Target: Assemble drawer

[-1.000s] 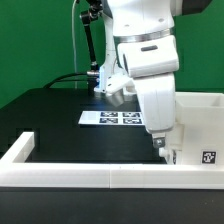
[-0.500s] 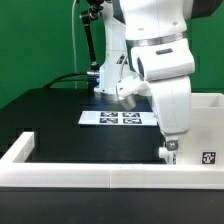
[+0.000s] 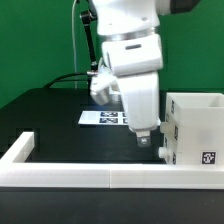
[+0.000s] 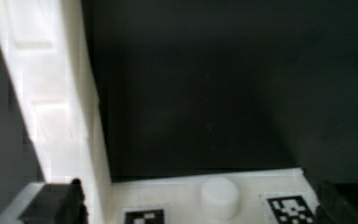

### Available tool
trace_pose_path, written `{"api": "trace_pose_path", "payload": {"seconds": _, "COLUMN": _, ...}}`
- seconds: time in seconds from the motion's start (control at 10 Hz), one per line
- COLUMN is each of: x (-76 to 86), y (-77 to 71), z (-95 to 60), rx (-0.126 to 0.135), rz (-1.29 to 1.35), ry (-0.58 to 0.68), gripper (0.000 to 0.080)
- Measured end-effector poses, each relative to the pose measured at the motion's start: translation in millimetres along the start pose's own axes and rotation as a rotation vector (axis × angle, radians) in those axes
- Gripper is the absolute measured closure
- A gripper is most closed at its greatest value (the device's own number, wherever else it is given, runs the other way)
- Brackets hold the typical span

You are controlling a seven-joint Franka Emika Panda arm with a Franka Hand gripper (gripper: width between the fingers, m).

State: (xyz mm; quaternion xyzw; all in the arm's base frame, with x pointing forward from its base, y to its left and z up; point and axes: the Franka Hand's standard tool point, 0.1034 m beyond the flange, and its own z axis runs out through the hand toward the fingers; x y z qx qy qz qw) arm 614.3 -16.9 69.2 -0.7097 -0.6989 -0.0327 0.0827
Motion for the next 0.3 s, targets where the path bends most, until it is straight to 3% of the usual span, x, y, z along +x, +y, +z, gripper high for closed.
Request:
{"api": "trace_pose_path", "payload": {"seconds": 0.1, "x": -3.0, "y": 0.3, "z": -8.4, "rx": -0.033, "rz": 0.052, "ry": -0.008, "gripper": 0.015}}
{"api": "trace_pose_path", "payload": {"seconds": 0.3, "x": 1.1, "y": -18.4, "z": -18.7, "rx": -0.142, "rz": 0.121, "ry": -0.025, "gripper": 0.015}}
